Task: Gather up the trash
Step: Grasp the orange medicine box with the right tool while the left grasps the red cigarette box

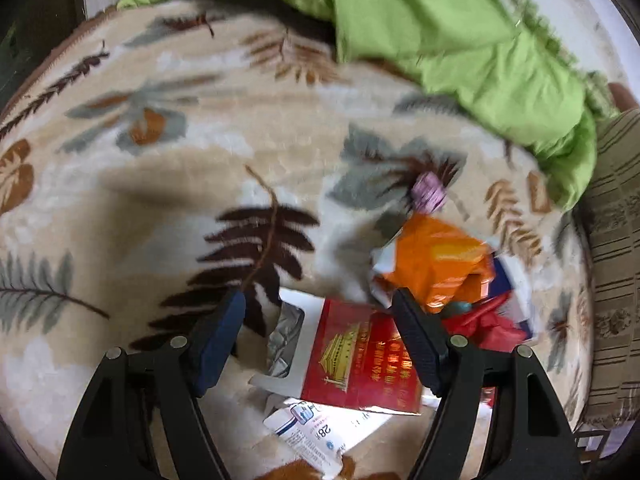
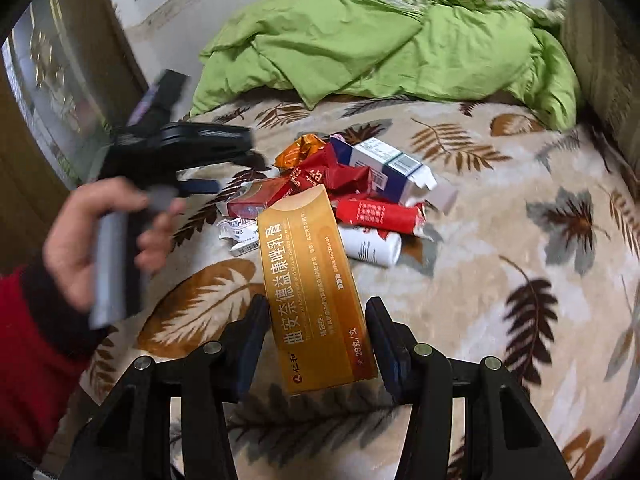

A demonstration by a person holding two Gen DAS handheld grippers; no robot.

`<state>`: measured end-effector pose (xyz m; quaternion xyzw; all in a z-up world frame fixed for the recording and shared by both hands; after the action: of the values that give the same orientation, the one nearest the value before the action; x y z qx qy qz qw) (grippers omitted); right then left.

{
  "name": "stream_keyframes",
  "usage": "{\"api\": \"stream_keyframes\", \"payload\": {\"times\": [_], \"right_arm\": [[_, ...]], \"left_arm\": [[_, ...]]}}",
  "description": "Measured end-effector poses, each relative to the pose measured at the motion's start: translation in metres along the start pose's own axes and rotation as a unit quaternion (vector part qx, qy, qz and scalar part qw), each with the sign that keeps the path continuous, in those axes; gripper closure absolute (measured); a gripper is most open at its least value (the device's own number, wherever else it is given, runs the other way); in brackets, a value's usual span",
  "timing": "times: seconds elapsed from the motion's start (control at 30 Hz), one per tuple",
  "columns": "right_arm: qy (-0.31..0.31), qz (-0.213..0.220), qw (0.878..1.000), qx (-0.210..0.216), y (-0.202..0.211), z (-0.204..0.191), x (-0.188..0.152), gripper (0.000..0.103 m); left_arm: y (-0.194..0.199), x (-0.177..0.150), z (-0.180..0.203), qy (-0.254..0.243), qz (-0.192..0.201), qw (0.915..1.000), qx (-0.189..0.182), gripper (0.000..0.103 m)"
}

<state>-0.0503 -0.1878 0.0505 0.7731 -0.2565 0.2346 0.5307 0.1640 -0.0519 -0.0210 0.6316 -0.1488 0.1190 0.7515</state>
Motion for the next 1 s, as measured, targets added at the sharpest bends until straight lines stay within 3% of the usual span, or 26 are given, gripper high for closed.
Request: {"api": "stream_keyframes", "payload": {"times": [0.17,0.3,0.43,0.67,0.87,0.97,1.0], "right_arm": [[-0.039,0.006,0.999,0.005,0.009,0.011,-0.01,0.049],[-0.054,0.009,0.998,0.012,0.012,0.013,-0.016,0.049],[-0.071,-0.001,0.997,0.019,0.007,0.015,-0.024,0.049],[-0.091,0.014,0.996,0.014,0.011,0.022,-0.024,0.049],[-0.15,0.086,0.985,-0.023,0.036,0.047,-0.022,0.049],[-0.161,0.1,0.981,-0.039,0.041,0.052,-0.019,0.049],[-0.162,0.103,0.981,-0.04,0.042,0.053,-0.019,0.049]], "left_arm": [[0.011,-0.028,0.002,-0.044,0.002,0.9989,-0.018,0.028],[0.033,-0.07,-0.004,-0.091,0.0,0.9952,-0.036,0.028],[0.059,-0.08,-0.015,-0.109,0.052,0.9919,-0.038,0.028],[0.057,-0.057,-0.016,-0.038,0.029,0.9951,-0.087,0.028],[0.06,-0.073,0.019,-0.024,0.043,0.9968,-0.062,0.028],[0.054,-0.073,0.029,-0.02,0.035,0.9991,-0.014,0.027],[0.052,-0.073,0.033,-0.016,0.029,0.9994,0.0,0.022]]}}
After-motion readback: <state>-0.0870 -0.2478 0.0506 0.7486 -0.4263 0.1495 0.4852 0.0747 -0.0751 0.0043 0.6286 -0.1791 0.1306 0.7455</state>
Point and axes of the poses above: each gripper's, at about its wrist camera, not at the fingertips, and y roughly against the way its jaws point, z to its right, x to its top, the point moved 6 cm from there along -y, roughly the way its jaws point, and after that the axes turned 7 degrees about x, right-handed, at the moved point
